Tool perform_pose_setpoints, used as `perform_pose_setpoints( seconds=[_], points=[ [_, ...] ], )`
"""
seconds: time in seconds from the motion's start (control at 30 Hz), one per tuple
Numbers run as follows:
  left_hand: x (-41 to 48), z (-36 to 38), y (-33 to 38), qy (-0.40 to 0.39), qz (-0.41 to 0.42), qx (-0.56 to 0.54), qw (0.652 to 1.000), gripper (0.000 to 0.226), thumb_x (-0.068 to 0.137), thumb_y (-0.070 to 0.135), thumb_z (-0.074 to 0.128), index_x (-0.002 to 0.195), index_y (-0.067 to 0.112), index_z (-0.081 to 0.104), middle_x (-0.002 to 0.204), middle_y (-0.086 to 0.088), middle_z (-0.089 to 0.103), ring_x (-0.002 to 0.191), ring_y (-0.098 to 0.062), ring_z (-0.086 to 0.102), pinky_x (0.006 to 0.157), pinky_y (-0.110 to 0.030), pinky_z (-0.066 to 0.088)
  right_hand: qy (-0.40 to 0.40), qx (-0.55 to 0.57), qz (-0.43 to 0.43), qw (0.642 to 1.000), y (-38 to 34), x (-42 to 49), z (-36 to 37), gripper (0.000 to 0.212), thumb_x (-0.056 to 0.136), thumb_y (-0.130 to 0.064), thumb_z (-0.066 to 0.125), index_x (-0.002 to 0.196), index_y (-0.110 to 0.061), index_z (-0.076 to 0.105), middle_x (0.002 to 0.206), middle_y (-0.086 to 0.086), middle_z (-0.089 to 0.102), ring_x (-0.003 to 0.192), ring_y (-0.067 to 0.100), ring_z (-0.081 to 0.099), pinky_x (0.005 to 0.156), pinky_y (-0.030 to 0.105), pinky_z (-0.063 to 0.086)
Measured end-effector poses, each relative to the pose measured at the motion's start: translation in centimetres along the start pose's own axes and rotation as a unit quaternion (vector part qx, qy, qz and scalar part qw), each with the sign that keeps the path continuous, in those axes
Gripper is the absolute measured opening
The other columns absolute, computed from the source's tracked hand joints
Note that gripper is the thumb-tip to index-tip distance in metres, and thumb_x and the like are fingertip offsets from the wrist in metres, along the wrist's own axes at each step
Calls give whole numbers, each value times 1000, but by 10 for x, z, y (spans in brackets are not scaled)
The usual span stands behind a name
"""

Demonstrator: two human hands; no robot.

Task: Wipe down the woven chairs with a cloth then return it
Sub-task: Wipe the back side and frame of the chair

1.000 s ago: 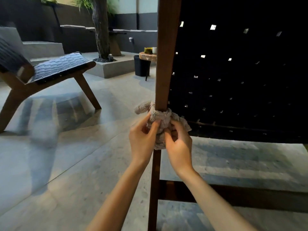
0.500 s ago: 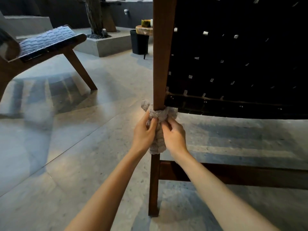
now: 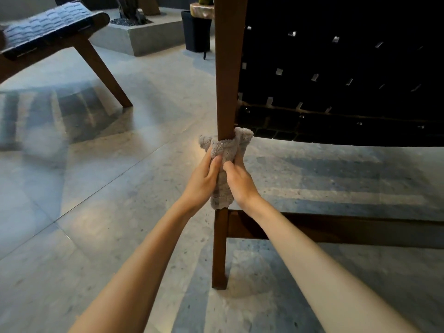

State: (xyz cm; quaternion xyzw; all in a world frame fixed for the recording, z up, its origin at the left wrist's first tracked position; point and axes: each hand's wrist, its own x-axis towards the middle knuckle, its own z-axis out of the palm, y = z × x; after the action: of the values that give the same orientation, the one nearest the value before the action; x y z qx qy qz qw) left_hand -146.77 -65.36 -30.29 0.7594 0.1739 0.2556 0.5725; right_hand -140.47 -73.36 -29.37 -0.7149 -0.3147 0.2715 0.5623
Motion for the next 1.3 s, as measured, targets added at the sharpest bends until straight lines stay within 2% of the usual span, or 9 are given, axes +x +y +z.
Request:
perform_pose_setpoints(
  seconds=[0.1,0.23,0.43,0.7,0.83,0.93,1.03,1.17,1.3],
  points=[
    [-17,1,-8,-8,-33,-11,999,37,104,22,27,135,10,43,113,-1,58,105,-6,56,82,-13,47,-20,12,-11,1000,22,-8,3,16,102,-29,36,107,-41,45,116,-7,57,118,17,53,103,38,44],
    [-52,8,-32,-9,-51,-40,998,32,102,19,32,130,16,48,109,14,58,99,6,58,81,-9,46,-9,-63,-55,996,57,-37,12,52,103,-29,38,146,-47,15,140,-5,48,124,8,48,101,25,42],
    [-88,21,-60,78,-45,-26,996,22,97,11,49,103,28,61,89,9,66,80,-5,61,68,-26,51,98,-210,-169,958,92,-71,17,58,99,-10,49,149,-20,22,143,9,49,122,21,55,99,21,42],
    [-112,27,-73,112,-67,32,991,25,91,8,59,87,32,61,78,9,65,66,-3,59,57,-18,46,112,-275,-222,929,105,-92,22,62,93,1,55,146,-13,25,149,2,35,133,17,41,108,25,31],
    [-131,24,-79,99,-90,27,991,17,82,2,67,89,17,67,77,12,66,68,5,61,58,-12,47,73,-310,-226,920,122,-115,23,62,91,4,56,146,-14,33,150,-1,36,128,11,45,106,24,35],
    [-153,24,-89,69,-104,55,991,33,78,8,74,106,22,63,93,21,63,86,13,59,67,-7,47,15,-328,-205,922,146,-139,20,60,89,3,59,143,-14,38,143,0,44,124,14,52,104,21,36],
    [-165,24,-92,55,-129,82,987,39,76,19,77,99,40,54,95,24,59,90,13,56,69,-8,48,-4,-352,-185,918,155,-149,9,51,85,3,64,134,-5,51,124,8,64,107,21,66,94,25,45],
    [-155,16,-71,87,-124,95,984,27,77,29,76,90,39,55,87,20,61,82,6,57,65,-17,50,-6,-359,-199,912,113,-130,-6,36,86,-4,64,122,-8,63,107,7,71,91,19,71,81,25,55],
    [-136,2,-29,121,-105,44,986,13,84,29,69,94,26,62,79,10,65,68,-4,62,63,-33,55,-24,-347,-175,921,34,-93,-18,28,92,-13,56,117,-20,43,75,2,63,55,10,59,47,22,48]
  ],
)
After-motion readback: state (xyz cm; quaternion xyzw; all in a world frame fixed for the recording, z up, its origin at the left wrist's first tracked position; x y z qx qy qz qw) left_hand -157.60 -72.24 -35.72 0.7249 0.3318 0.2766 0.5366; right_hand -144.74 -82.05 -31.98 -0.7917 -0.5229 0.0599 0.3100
